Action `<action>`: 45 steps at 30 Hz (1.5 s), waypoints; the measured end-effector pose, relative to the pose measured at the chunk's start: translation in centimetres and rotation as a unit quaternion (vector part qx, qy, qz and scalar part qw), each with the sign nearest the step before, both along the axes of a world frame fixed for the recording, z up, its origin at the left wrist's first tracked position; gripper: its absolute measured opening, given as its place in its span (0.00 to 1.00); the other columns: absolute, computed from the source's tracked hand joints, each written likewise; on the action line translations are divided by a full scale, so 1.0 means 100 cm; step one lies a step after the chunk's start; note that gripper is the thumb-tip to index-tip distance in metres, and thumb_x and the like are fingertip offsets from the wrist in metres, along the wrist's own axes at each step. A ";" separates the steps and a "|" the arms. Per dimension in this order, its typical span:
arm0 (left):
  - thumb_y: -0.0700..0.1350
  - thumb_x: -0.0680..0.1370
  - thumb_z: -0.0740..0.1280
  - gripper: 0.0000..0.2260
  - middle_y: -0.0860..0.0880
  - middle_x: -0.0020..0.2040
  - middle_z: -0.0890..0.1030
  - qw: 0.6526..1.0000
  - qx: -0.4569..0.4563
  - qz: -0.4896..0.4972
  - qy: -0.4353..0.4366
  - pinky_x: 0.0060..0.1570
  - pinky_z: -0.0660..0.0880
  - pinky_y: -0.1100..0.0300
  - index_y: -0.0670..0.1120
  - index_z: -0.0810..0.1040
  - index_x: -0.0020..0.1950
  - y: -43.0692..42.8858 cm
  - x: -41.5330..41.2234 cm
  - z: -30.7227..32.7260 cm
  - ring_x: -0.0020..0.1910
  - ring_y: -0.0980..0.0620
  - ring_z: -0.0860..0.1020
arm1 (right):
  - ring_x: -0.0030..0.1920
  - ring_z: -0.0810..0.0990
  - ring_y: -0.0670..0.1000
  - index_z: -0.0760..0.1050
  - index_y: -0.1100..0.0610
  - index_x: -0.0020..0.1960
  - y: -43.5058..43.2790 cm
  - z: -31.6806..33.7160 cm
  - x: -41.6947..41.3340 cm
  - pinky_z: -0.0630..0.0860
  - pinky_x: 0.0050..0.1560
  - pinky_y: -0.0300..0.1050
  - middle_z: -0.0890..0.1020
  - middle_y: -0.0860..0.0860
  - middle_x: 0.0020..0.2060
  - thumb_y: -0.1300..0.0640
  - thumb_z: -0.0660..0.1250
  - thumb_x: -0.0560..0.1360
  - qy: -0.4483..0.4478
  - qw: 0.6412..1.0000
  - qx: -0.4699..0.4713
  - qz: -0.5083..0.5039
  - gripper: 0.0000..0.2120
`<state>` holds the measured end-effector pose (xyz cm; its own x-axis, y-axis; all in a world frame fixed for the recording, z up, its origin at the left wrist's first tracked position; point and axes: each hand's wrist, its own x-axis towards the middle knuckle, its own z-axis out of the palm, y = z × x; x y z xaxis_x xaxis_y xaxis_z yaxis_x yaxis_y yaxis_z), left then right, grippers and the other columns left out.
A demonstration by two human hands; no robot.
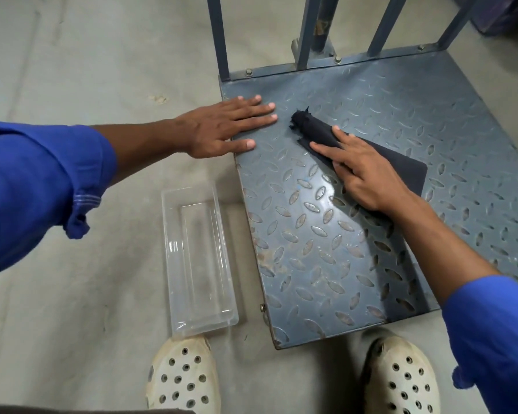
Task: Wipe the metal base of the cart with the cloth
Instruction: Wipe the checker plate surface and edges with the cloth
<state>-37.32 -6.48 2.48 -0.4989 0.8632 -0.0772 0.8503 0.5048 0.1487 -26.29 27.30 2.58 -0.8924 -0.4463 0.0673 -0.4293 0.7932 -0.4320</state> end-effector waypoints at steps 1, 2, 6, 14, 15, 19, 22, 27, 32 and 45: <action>0.61 0.88 0.49 0.30 0.51 0.88 0.47 1.000 -0.001 0.000 0.000 0.85 0.45 0.43 0.53 0.47 0.88 0.002 -0.003 -0.001 0.87 0.49 0.42 | 0.85 0.56 0.52 0.69 0.49 0.81 0.001 0.000 -0.001 0.51 0.84 0.47 0.66 0.60 0.81 0.64 0.59 0.84 0.000 1.000 -0.002 -0.006 0.26; 0.61 0.88 0.48 0.29 0.51 0.88 0.47 1.000 -0.002 0.000 -0.002 0.85 0.44 0.44 0.54 0.47 0.88 0.003 -0.006 -0.001 0.87 0.49 0.42 | 0.85 0.56 0.52 0.70 0.49 0.81 0.001 -0.001 -0.002 0.51 0.84 0.48 0.66 0.60 0.81 0.64 0.59 0.84 0.001 1.000 -0.001 -0.011 0.26; 0.62 0.88 0.43 0.29 0.50 0.88 0.46 1.000 -0.009 0.010 -0.004 0.85 0.43 0.44 0.54 0.46 0.88 0.011 -0.028 0.003 0.87 0.49 0.41 | 0.84 0.57 0.52 0.70 0.49 0.80 -0.002 -0.001 0.000 0.50 0.83 0.46 0.66 0.59 0.81 0.63 0.58 0.84 0.005 1.000 0.006 -0.015 0.26; 0.59 0.89 0.42 0.27 0.50 0.88 0.46 1.000 0.002 0.007 -0.003 0.85 0.43 0.47 0.55 0.46 0.88 0.024 -0.055 0.007 0.87 0.51 0.41 | 0.85 0.57 0.55 0.69 0.43 0.81 0.001 0.005 -0.027 0.51 0.84 0.49 0.61 0.61 0.83 0.60 0.59 0.84 -0.022 0.995 -0.002 -0.096 0.27; 0.59 0.89 0.41 0.27 0.50 0.88 0.46 1.000 0.003 0.008 -0.001 0.85 0.43 0.46 0.55 0.46 0.88 0.024 -0.055 0.006 0.87 0.51 0.41 | 0.85 0.57 0.57 0.69 0.45 0.81 -0.005 0.006 -0.028 0.50 0.84 0.50 0.62 0.62 0.82 0.62 0.59 0.83 -0.022 0.994 0.003 -0.107 0.28; 0.60 0.88 0.41 0.28 0.48 0.88 0.46 1.000 0.007 0.005 0.011 0.85 0.44 0.44 0.54 0.47 0.88 0.025 -0.053 0.004 0.87 0.49 0.41 | 0.84 0.58 0.59 0.69 0.51 0.81 -0.067 0.001 0.011 0.51 0.85 0.54 0.65 0.61 0.81 0.66 0.60 0.72 -0.008 0.998 0.020 0.061 0.37; 0.59 0.89 0.41 0.28 0.47 0.88 0.46 1.000 0.008 0.010 0.016 0.85 0.43 0.42 0.53 0.46 0.88 0.024 -0.051 0.002 0.87 0.48 0.41 | 0.85 0.54 0.53 0.68 0.51 0.81 -0.099 -0.004 0.055 0.52 0.85 0.53 0.65 0.50 0.82 0.68 0.61 0.77 -0.012 0.968 0.033 0.250 0.34; 0.63 0.87 0.38 0.31 0.47 0.88 0.48 0.999 0.013 0.025 0.022 0.85 0.42 0.43 0.52 0.48 0.88 0.025 -0.044 0.000 0.87 0.47 0.43 | 0.85 0.56 0.56 0.67 0.50 0.82 -0.037 -0.003 0.011 0.56 0.84 0.59 0.70 0.54 0.80 0.61 0.59 0.84 0.027 0.998 0.022 0.048 0.26; 0.61 0.88 0.39 0.30 0.45 0.88 0.49 0.999 0.019 0.022 0.034 0.85 0.45 0.42 0.51 0.49 0.88 0.026 -0.042 0.003 0.87 0.45 0.45 | 0.84 0.57 0.59 0.68 0.50 0.81 -0.067 0.002 0.026 0.54 0.84 0.57 0.69 0.55 0.80 0.66 0.62 0.76 0.015 0.997 0.031 0.069 0.35; 0.57 0.89 0.42 0.27 0.49 0.88 0.49 0.999 0.017 0.012 0.045 0.85 0.46 0.43 0.54 0.48 0.88 0.029 -0.014 0.000 0.87 0.47 0.46 | 0.84 0.58 0.57 0.71 0.52 0.80 -0.079 0.007 0.040 0.57 0.84 0.57 0.70 0.53 0.79 0.66 0.61 0.82 0.005 0.995 -0.001 0.097 0.28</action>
